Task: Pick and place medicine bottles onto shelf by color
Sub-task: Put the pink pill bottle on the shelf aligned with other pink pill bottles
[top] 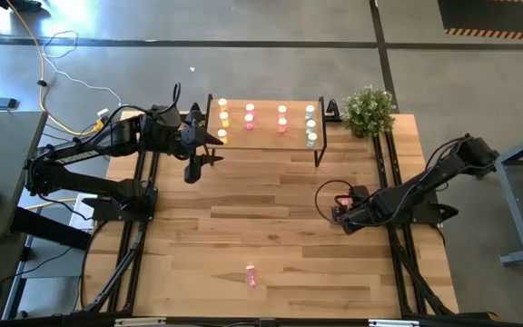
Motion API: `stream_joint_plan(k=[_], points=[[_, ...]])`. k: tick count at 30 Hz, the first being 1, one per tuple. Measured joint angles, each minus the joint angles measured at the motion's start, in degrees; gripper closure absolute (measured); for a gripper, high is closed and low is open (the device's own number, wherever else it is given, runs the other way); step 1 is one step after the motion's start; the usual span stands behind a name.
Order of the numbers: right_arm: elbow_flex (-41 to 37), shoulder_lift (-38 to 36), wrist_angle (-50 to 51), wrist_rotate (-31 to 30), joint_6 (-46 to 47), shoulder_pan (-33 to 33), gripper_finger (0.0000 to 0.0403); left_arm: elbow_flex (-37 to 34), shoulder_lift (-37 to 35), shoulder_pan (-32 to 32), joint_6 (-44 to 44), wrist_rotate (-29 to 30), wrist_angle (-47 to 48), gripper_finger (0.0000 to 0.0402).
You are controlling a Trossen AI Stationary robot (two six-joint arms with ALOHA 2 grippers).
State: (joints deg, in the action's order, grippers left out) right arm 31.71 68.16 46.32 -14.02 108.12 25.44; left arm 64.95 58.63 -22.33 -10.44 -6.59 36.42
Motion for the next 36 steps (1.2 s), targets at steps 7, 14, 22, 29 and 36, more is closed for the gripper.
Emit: stream_joint_plan(k=[7,14,22,29,36], points=[[-3.15,0.00,-3.93,0.00,-0.52,-1.96,0.0179,0.00,0.00,0.00,0.02,2.50,-0.02,0.0206],[-5.50,-0.03,-7.19,1.12,-1.62,-3.34,0.0181,0.00,0.00,-0.02,0.00,2.99,-0.04,0.0206],[-5.64,-0.02,-7.48,2.47,-1.66,-3.70,0.0254,0.00,0.00,-0.02,0.00,2.99,-0.13,0.0206],[-3.69,0.04,-8.65,3.61,-4.29,-3.70,0.0304,0.01,0.00,-0.02,1.48,2.98,-0.12,0.0206],[0.94,0.04,-11.84,3.77,-10.37,-3.70,0.0298,0.00,0.00,-0.02,4.61,2.37,0.00,0.0206]])
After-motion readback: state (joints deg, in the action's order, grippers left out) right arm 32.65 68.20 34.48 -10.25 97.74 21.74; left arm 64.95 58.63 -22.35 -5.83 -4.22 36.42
